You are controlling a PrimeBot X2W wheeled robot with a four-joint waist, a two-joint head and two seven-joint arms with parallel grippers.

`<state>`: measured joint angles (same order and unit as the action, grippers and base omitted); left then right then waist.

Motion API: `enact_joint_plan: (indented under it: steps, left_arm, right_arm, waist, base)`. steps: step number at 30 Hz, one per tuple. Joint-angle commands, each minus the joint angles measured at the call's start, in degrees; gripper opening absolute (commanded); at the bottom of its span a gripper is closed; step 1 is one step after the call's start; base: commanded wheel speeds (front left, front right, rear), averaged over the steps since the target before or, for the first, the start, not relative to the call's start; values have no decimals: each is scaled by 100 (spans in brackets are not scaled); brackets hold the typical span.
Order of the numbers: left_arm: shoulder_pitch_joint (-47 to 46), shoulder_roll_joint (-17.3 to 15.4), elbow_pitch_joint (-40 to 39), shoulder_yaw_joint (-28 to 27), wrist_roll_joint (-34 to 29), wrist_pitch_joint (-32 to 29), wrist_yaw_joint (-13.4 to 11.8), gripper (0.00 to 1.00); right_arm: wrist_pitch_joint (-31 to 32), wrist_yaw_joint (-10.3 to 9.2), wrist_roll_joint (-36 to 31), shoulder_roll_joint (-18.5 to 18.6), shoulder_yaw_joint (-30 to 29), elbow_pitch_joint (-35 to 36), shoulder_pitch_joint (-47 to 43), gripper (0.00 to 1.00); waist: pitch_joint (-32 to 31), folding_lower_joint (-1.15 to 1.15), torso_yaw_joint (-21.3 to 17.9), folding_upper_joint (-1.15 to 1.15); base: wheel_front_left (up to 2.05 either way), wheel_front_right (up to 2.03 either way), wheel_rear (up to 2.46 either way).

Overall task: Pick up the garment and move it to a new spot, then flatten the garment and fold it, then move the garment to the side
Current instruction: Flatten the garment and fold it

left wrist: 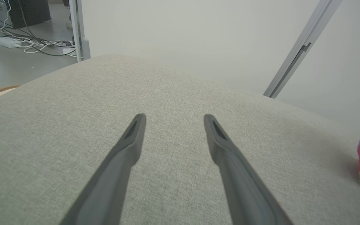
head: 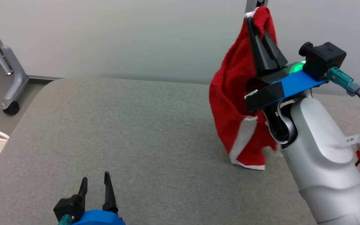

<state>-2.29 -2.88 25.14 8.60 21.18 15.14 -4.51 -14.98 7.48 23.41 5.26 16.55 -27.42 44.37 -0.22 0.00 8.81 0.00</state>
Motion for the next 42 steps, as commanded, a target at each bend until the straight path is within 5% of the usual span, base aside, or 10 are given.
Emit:
enact_joint_plan:
  steps: [1,13,19,23,24,26,27,32,42]
  left_arm:
    - [2,-2,11,13,1,-2,4,100]
    - [72,0,42,-46,-22,-2,-26,100]
    - [-15,0,-29,-2,40,-2,-33,100]
    - [-120,-1,-34,32,1,-2,-13,100]
    - [-149,1,-35,43,-19,-2,-14,100]
    - [-206,-3,-51,41,-26,-2,-22,100]
    - [-231,-1,-46,49,-43,-2,-18,100]
    - [-316,0,-41,50,-68,-2,-1,100]
    - [-284,1,-49,37,-34,-2,-14,100]
  right_arm:
    - [-29,2,100,-65,73,69,108,0]
    - [-26,2,2284,-211,557,1205,-225,0]
    - [-26,2,1847,-216,-261,18,-1042,0]
    - [-29,2,883,-23,-951,-1238,-1434,0]
    - [-31,2,689,19,-1140,-1468,-1493,5]
    - [-30,2,312,94,-1573,-1833,-1570,82]
    - [-31,2,109,131,-1705,-1947,-1604,100]
    - [-30,2,-573,77,-1955,-1911,-1751,100]
    - [-29,2,-854,195,-846,-1036,-3059,100]
  waist:
    - [-6,0,22,0]
    - [-48,0,-11,0]
    - [99,0,-194,0]
    - [272,0,-294,0]
    - [309,0,-310,0]
    - [390,0,-352,0]
    - [419,0,-368,0]
    - [534,0,-486,0]
    - [510,0,-670,0]
  base:
    - [0,0,0]
    - [0,0,0]
    - [0,0,0]
    - [0,0,0]
    - [0,0,0]
    - [0,0,0]
    - [0,0,0]
    - [0,0,0]
    - [0,0,0]
